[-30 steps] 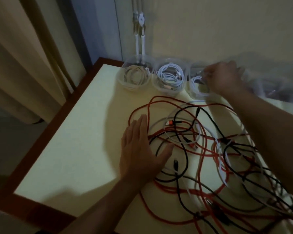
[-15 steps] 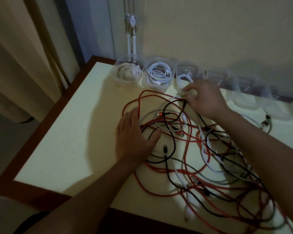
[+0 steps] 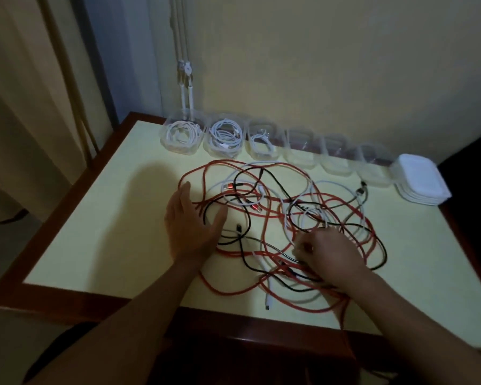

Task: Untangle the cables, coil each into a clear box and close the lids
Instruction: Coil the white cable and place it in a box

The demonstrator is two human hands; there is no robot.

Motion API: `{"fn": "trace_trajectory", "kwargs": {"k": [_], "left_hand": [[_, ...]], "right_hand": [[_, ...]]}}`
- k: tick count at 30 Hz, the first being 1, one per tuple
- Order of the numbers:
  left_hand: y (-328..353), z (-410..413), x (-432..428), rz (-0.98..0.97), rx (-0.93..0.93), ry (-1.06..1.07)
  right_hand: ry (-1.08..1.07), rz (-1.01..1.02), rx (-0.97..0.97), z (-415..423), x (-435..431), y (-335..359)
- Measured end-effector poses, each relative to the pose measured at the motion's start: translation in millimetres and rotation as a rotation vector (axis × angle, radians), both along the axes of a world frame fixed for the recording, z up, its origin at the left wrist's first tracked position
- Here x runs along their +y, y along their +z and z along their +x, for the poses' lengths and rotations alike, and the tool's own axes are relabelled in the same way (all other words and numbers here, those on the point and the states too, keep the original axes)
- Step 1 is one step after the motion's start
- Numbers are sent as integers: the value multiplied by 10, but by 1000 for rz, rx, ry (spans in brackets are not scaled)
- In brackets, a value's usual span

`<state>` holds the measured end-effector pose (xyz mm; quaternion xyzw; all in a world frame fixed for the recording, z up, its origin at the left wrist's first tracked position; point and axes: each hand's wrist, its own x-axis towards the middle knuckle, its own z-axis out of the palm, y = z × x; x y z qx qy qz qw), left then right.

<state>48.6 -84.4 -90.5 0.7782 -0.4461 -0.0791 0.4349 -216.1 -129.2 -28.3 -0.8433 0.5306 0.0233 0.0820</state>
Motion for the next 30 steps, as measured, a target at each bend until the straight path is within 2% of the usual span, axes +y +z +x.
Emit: {"fn": "trace_trajectory", "kwargs": {"k": [4,7,10,12,14,17,21,24,27,30], "left_hand": [[8,-79,148,85,-28,-108],[49,-115,209,152,-1,-187],[115,-85,197,225,6,-160],[211,-77,122,241,-134,-174],[408,-133,-21,169,-228,-232],[969,-398,-214,119,-143,-381],[1663,-796,-458,92,-78,-596],[1993,-977,-633,76,-50,-664],[2282,-1066,-764,6,58,-625],[2724,-1079,-879,-66,116,-582]], "right_hand": [[12,-111,94,72,107,-57],[16,-90,102,141,139,105],[-103,-126,-136,111,21,411],[-190,-177,-351,54,-157,739],[-216,-203,-504,4,-303,1171],[-214,-232,-669,-37,-418,1821],[-231,-60,-1065,-123,-463,2510],[-191,-4,-1238,-210,-427,2919],[-176,-51,-1287,-394,-432,3160],[-216,-179,-1080,-617,-487,3218]]}}
